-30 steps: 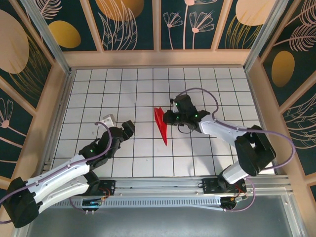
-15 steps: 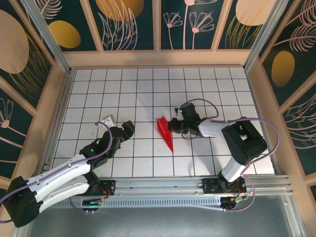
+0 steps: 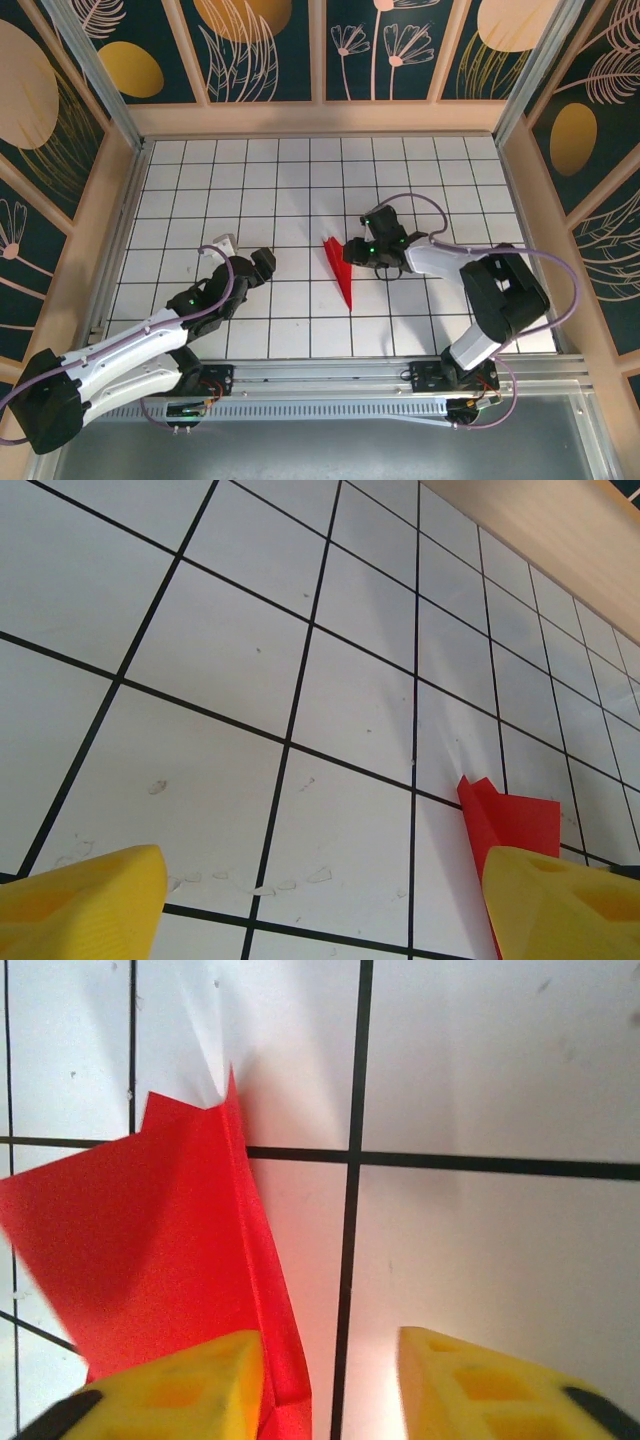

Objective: Fold a paper plane with a square sheet of paper (fold left side to right side)
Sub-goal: Place the paper plane at the center of the table, then pick up the paper plane at the center of the table.

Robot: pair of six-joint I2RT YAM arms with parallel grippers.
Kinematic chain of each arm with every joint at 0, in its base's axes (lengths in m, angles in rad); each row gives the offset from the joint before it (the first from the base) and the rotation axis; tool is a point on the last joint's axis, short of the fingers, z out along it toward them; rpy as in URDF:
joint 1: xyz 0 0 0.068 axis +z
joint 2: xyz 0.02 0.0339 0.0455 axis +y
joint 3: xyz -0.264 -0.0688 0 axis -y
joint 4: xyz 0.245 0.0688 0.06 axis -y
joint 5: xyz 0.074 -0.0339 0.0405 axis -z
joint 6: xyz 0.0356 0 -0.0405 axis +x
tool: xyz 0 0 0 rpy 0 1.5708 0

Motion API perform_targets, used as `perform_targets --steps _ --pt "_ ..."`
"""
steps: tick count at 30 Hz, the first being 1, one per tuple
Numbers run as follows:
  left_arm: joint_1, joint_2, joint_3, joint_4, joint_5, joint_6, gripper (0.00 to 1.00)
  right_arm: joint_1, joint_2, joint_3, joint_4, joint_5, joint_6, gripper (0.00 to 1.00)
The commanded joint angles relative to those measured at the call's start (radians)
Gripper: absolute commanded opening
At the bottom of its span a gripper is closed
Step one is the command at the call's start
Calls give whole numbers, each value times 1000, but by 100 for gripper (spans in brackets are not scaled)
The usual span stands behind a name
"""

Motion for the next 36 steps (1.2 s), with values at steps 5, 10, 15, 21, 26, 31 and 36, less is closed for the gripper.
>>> perform_targets --steps 5,10,15,21,26,31,36 --pt "7 -11 38 16 -17 31 83 23 -127 100 -255 37 -177 46" --pt "9 -19 31 26 -19 33 83 96 -97 141 -335 -9 -188 46" --pt "9 -18 27 29 -14 35 83 145 -12 154 -332 28 -140 47" --pt "8 -18 25 29 -3 32 83 159 37 166 -321 24 -123 46" --pt "8 -18 17 31 -1 26 84 161 57 166 -328 27 -126 41" --pt "9 -16 14 32 1 25 84 163 70 169 -333 39 -124 33" --pt "9 -17 15 32 -1 25 84 170 93 177 -343 53 -123 25"
